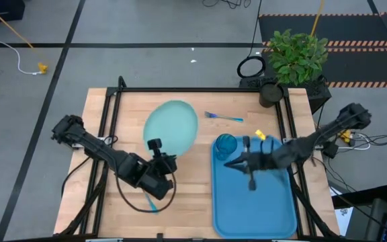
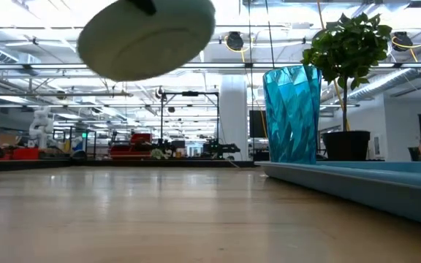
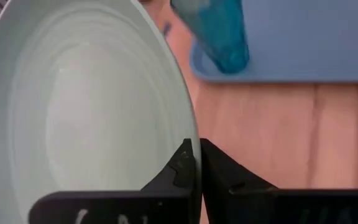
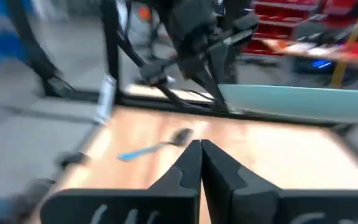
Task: Pick and place plate/cup/fork/spoon on tray
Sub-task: Put the green plate on the blue serving tray to the left of the blue glass
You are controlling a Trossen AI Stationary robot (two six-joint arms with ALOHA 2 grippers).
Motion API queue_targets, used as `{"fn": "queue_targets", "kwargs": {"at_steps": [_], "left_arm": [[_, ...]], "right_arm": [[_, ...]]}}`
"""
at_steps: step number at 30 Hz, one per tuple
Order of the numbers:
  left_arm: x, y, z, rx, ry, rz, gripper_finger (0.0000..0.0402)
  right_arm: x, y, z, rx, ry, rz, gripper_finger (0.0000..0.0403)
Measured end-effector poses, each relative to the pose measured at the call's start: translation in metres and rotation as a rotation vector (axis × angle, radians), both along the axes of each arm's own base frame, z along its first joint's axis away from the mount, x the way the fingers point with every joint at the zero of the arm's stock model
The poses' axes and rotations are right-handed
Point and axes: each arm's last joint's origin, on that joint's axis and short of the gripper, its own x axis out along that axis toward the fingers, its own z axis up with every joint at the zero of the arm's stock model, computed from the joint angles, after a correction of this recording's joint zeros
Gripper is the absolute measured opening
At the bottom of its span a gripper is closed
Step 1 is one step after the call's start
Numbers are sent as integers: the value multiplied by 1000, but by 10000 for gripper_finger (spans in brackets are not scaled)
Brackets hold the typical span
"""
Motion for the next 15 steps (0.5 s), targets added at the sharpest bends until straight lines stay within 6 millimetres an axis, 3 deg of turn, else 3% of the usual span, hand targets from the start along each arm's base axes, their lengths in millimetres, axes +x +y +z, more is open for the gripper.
{"fn": "queue_targets", "kwargs": {"at_steps": [8,15], "left_arm": [[21,-19,5,229,-12,-273,6],[27,-32,-4,443,33,-312,10]], "right_arm": [[50,52,17,-288,31,-94,50],[78,75,20,-411,109,-191,114]]}}
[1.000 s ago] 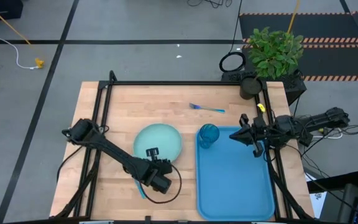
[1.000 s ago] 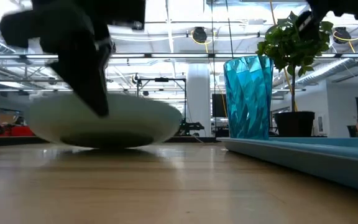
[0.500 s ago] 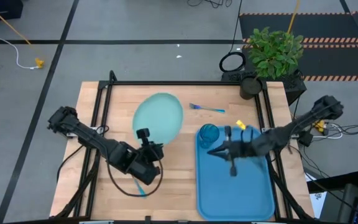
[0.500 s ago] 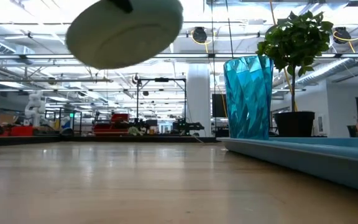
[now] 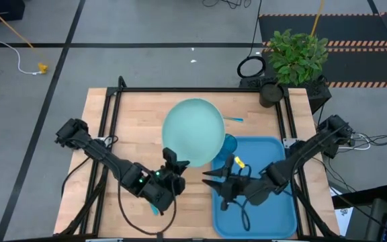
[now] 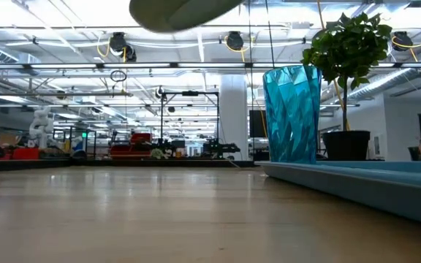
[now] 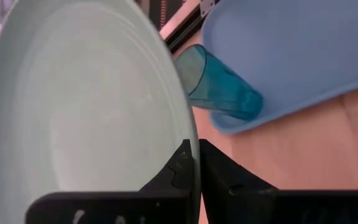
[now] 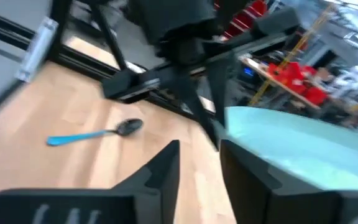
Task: Pick and place plate/cup/fork/spoon on tray
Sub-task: Put the green plate on the blue serving tray to the left of the blue glass
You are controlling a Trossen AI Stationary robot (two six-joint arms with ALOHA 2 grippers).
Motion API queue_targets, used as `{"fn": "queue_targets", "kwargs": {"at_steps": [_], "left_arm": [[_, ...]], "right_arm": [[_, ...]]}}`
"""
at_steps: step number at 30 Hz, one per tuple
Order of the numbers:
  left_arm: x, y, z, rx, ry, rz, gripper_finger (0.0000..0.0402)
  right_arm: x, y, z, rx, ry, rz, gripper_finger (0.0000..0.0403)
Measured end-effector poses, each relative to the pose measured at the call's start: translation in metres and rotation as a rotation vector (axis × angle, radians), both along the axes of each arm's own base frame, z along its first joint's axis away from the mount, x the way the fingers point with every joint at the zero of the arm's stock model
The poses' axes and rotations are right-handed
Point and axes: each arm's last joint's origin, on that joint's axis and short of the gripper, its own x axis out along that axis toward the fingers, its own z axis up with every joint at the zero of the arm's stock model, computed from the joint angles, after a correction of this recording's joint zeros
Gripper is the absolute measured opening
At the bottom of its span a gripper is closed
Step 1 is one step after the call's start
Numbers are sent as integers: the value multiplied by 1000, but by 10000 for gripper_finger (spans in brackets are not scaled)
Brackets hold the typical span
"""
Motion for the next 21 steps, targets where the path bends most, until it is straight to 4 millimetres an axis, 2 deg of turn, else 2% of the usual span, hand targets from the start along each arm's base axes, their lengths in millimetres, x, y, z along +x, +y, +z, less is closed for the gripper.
{"fn": "queue_targets", "kwargs": {"at_steps": [6,14,21], "left_arm": [[3,2,-3,86,25,11,9],[5,3,-4,86,18,21,6],[21,-4,-30,209,131,-34,9]], "right_arm": [[2,13,-3,-159,34,-47,147],[-10,20,0,-383,53,-202,155],[-10,19,1,-396,49,-231,155]]}}
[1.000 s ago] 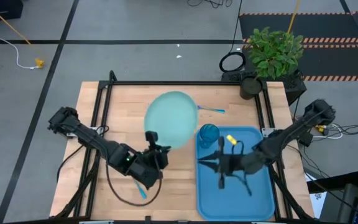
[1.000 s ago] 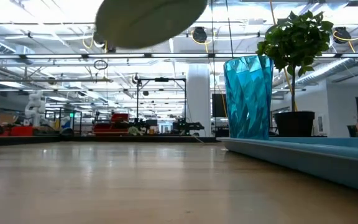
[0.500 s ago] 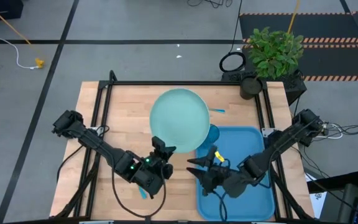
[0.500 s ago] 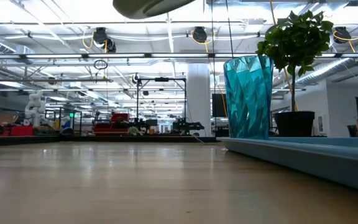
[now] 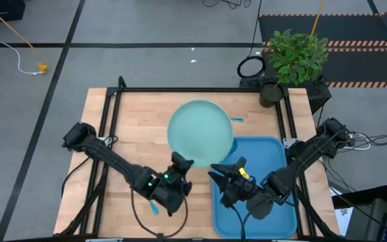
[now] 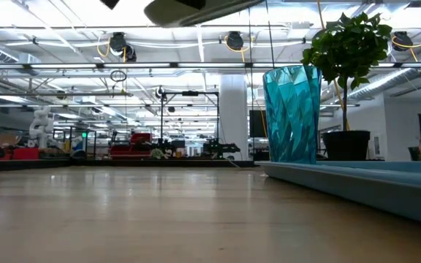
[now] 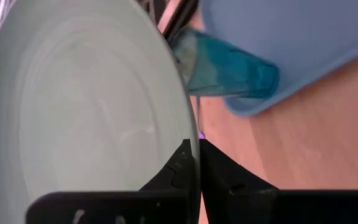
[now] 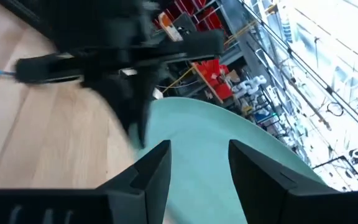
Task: Pick and place plate/cup/fork/spoon on tray
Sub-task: Put the green plate on the blue serving tray to the left of the blue glass
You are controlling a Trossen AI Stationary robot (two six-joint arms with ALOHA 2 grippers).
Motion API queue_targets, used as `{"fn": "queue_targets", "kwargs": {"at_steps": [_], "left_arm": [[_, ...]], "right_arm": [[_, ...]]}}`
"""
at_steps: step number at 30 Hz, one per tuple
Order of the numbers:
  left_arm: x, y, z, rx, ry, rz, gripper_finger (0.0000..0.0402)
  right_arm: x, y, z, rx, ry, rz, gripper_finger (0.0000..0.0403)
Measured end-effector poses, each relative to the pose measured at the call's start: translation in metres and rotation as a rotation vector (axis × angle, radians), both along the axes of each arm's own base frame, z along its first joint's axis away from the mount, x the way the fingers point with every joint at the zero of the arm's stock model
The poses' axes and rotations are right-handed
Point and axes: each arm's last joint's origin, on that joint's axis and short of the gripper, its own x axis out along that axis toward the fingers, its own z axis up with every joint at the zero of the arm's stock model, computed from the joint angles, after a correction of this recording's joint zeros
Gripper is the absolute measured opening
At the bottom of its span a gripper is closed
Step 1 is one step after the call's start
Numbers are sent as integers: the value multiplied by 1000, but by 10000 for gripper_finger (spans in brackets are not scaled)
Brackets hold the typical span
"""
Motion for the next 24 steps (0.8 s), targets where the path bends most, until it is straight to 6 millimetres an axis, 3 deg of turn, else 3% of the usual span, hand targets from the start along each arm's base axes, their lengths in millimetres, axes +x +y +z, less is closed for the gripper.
{"fn": "queue_targets", "kwargs": {"at_steps": [8,24], "left_arm": [[6,-9,5,29,-38,-58,15],[6,-10,4,72,-4,-84,7]], "right_arm": [[3,-4,-12,66,64,110,155],[6,-18,-26,128,185,126,155]]}}
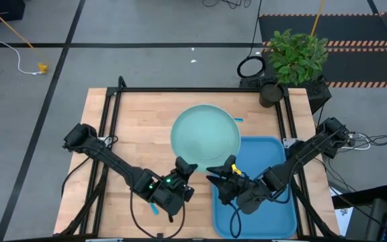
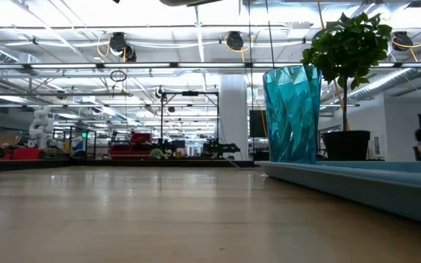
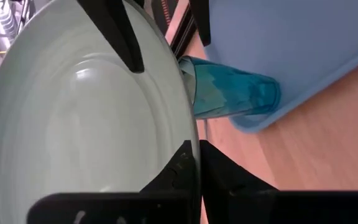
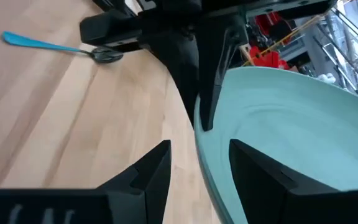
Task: Pick and place plate/cup/fork/spoon on tray
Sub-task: Put the green plate on the blue serving tray to the left of the blue glass
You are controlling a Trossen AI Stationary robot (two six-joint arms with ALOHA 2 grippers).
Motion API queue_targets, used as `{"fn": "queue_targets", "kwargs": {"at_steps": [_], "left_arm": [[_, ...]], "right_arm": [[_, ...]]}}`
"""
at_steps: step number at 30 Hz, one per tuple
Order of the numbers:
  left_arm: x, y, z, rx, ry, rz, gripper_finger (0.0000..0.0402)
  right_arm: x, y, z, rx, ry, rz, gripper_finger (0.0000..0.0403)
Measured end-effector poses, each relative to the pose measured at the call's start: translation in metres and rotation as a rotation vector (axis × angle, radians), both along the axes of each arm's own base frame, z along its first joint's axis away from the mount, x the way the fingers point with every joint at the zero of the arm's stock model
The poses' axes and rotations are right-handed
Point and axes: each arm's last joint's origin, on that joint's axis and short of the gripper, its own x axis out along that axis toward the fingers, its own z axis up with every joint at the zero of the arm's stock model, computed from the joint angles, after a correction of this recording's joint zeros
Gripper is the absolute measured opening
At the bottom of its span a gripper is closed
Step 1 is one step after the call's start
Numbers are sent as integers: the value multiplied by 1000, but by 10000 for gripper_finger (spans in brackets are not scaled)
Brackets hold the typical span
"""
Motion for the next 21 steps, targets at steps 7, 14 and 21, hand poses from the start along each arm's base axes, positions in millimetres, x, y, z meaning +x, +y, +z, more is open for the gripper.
{"fn": "queue_targets", "kwargs": {"at_steps": [7,14,21], "left_arm": [[2,-2,2,5,-13,-19,21],[5,-5,6,3,-24,-65,9],[5,-5,6,-2,-25,-73,15]], "right_arm": [[0,-1,-1,-8,9,0,107],[-2,0,-2,-24,33,13,32],[-3,2,-3,-35,43,31,9]]}}
